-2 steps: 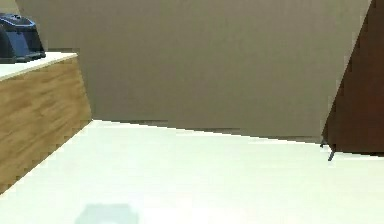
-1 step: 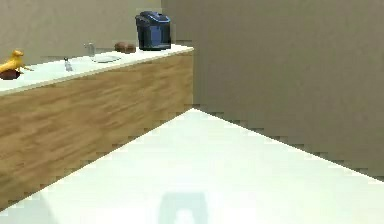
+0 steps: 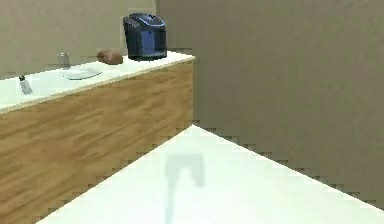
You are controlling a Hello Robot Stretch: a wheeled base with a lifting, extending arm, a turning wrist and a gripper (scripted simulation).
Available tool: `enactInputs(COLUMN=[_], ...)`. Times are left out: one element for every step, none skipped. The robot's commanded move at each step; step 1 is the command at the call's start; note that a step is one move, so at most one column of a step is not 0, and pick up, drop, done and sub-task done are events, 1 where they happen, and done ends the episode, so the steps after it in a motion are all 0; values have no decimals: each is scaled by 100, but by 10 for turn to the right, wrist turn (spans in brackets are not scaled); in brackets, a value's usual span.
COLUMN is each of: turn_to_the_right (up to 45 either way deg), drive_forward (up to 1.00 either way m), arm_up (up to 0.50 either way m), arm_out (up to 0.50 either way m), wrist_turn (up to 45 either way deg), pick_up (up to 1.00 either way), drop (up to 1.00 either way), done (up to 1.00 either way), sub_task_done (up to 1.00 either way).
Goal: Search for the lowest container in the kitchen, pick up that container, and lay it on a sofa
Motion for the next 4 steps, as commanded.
enactInputs(turn_to_the_right=[-450, -30, 0, -450], drive_forward=[0, 0, 80, 0], arm_up=[0, 0, 0, 0], arm_out=[0, 0, 0, 0], wrist_turn=[0, 0, 0, 0], pick_up=[0, 0, 0, 0], drop=[0, 0, 0, 0], done=[0, 0, 0, 0], sub_task_done=[0, 0, 0, 0])
